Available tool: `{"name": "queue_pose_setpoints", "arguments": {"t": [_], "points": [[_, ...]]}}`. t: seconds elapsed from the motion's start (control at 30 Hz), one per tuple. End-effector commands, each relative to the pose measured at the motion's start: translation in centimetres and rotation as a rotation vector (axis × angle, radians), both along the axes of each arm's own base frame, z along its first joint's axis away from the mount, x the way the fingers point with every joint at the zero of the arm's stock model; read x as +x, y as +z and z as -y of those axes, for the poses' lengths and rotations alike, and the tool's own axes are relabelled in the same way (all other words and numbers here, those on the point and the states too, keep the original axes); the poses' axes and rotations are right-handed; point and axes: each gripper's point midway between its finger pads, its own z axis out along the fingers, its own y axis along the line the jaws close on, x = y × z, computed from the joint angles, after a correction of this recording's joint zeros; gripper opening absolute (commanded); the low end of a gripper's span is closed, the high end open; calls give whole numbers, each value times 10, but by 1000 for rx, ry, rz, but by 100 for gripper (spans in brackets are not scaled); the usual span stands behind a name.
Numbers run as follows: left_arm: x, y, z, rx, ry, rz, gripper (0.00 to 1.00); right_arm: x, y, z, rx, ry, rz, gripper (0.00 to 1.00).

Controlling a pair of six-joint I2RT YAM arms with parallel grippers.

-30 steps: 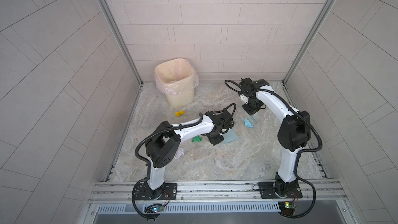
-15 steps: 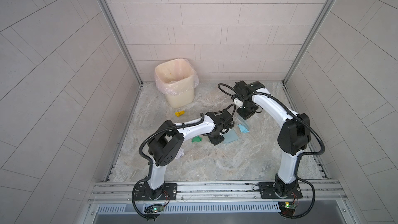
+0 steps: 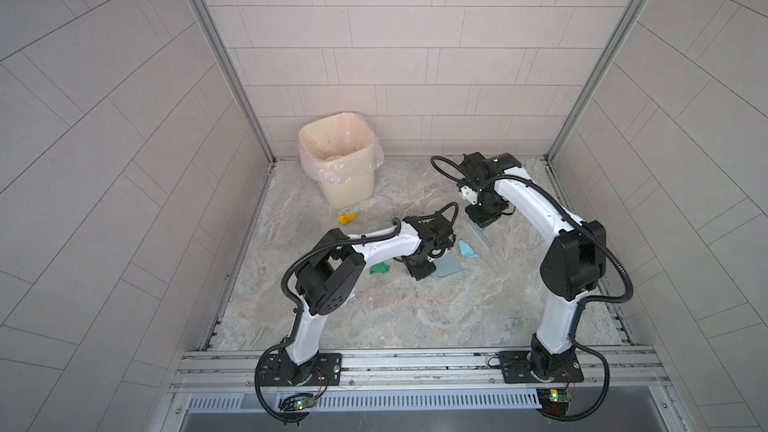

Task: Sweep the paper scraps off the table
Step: 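Sweep the light-blue scrap into the dustpan lip with the right brush, then lift the dustpan toward the bin while the right brush draws back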

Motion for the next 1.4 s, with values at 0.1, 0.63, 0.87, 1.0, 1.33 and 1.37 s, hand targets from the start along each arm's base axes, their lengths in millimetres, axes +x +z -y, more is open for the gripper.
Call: {"name": "queue_pose_setpoints", "arguments": {"t": [0.1,0.63,0.87,1.0,1.33,1.37], "points": [[-1,-2,4,21,-18,-28,0,-6,-3,1,-8,-4,-44,0],[0,-6,4,48,-15,-40,0,-34,4,-41,192,19,-94,0],[0,-9,3,48,-10,-40,0,-58,24,-78,388,60,-135,0],[0,-8,3,40,-2,-31,0,-69,27,-86,441,70,-162,0],[4,-2,1,3,19,20,0,-65,33,-41,300,6,-111,0],[4,-1,1,-3,20,26,0,-65,35,-38,297,1,-103,0]]}}
